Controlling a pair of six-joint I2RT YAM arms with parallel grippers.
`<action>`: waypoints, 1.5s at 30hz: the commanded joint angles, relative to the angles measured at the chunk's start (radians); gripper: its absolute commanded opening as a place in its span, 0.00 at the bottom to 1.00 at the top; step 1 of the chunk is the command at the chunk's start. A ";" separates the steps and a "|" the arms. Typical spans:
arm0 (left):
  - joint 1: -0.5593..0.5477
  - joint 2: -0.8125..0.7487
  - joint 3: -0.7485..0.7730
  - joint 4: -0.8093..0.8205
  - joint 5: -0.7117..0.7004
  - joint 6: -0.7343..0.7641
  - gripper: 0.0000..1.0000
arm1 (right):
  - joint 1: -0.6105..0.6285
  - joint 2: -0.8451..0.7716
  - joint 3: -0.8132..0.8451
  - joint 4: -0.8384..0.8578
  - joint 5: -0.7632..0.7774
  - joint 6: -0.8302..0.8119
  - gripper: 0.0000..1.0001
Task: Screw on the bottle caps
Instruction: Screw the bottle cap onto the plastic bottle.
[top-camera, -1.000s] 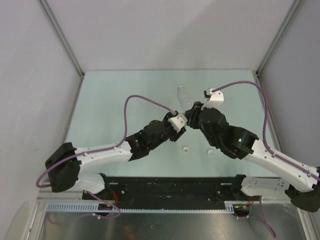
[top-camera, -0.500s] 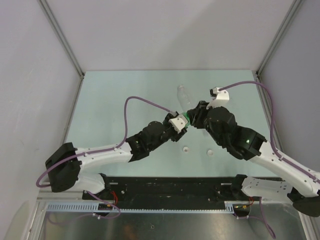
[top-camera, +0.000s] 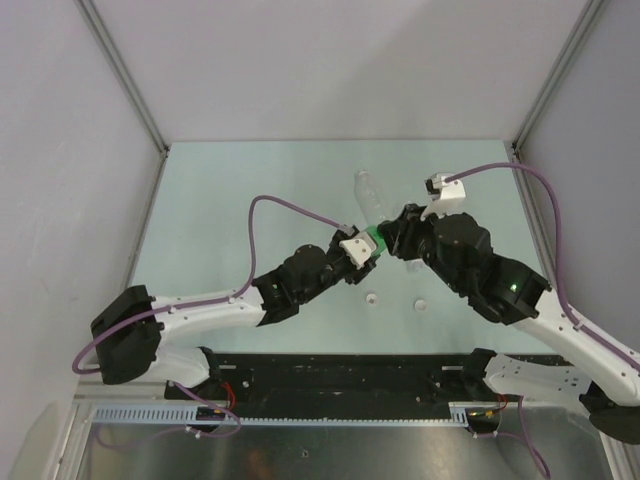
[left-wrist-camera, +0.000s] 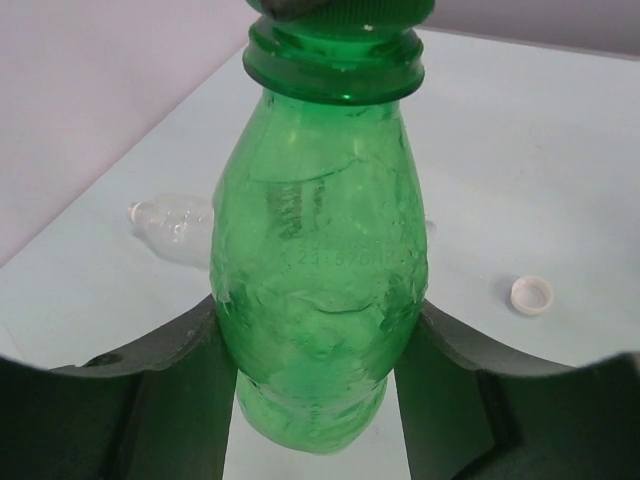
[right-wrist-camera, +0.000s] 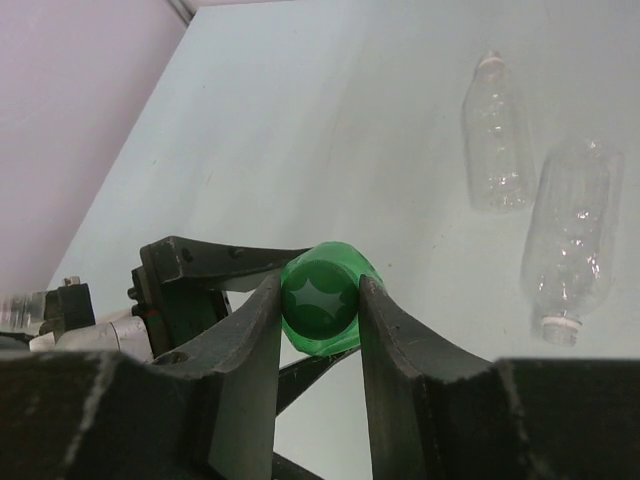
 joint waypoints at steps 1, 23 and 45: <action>-0.008 -0.044 0.019 0.208 0.030 -0.004 0.00 | -0.007 -0.037 -0.010 -0.010 -0.072 -0.039 0.00; -0.009 -0.020 -0.015 0.160 0.039 -0.024 0.00 | -0.018 -0.075 -0.010 0.046 -0.105 -0.110 0.00; -0.008 -0.065 -0.012 0.153 0.062 0.031 0.00 | -0.127 -0.005 -0.010 -0.076 -0.328 -0.120 0.00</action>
